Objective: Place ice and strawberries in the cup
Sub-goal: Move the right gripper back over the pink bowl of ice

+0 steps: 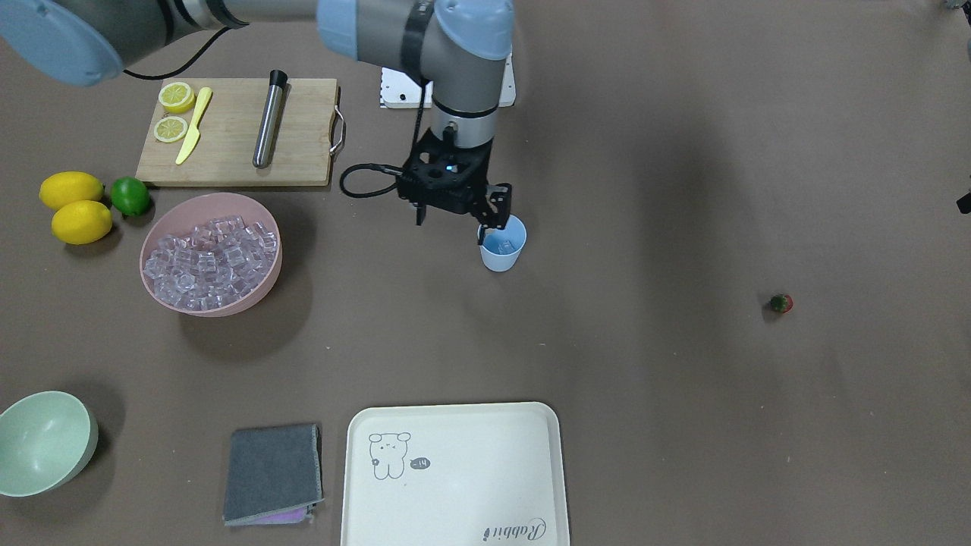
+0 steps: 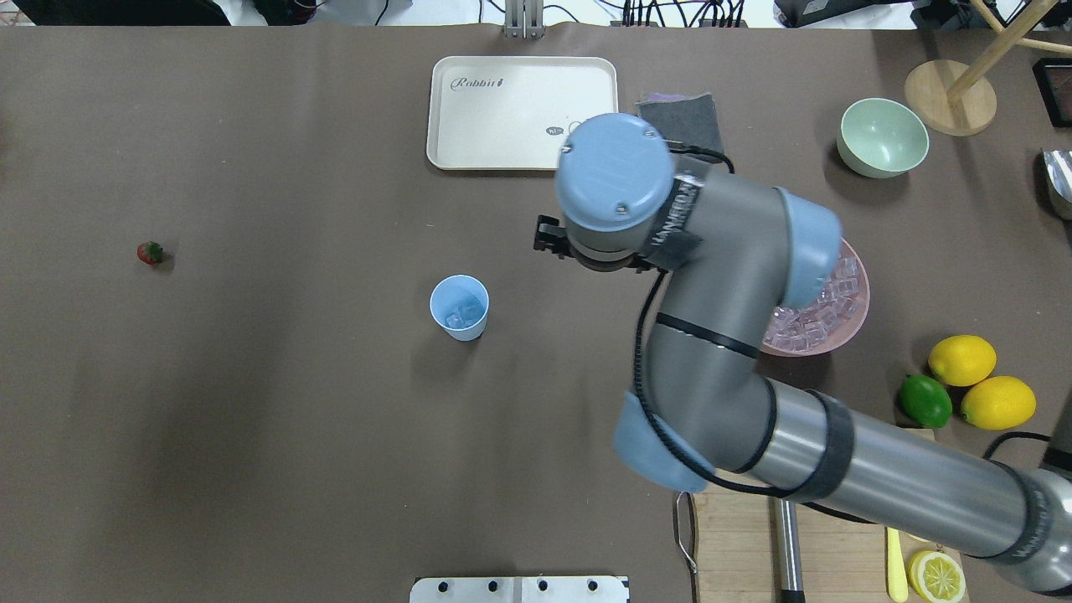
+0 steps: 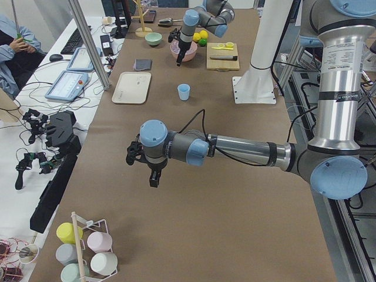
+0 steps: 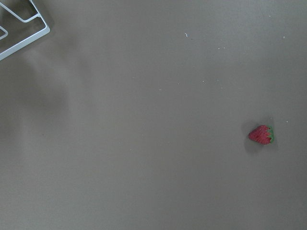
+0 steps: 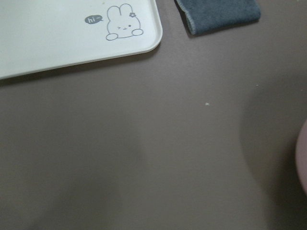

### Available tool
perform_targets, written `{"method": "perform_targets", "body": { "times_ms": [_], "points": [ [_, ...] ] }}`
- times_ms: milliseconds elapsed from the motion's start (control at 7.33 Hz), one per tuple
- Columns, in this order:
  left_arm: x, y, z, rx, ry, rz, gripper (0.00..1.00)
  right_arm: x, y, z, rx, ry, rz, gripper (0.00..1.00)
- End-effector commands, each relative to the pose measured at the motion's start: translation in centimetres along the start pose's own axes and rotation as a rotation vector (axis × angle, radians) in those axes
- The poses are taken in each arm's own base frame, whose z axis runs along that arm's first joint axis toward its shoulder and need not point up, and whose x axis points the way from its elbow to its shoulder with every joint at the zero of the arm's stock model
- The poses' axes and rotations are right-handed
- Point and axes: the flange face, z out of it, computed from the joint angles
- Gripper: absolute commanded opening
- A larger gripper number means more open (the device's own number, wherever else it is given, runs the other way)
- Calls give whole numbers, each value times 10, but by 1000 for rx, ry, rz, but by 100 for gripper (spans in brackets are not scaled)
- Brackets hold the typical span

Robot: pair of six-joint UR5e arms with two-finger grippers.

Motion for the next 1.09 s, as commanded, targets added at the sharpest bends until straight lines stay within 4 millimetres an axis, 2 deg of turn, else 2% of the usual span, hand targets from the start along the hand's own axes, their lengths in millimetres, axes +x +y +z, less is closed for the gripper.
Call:
{"method": "perform_targets", "body": {
  "times_ms": [0,136,409,682,955],
  "points": [
    [-3,6,2,6,2,8,98,81,-24,-4,-37,5,-126,99],
    [-3,6,2,11,3,12,98,114,-28,2,-30,15,-181,99],
    [-4,8,2,11,2,11,98,166,-46,22,-33,30,-289,95],
    [-4,9,3,10,2,11,98,191,-47,42,-35,43,-281,94],
    [-3,9,3,11,6,16,98,198,-49,71,-54,73,-246,87]
  ]
}}
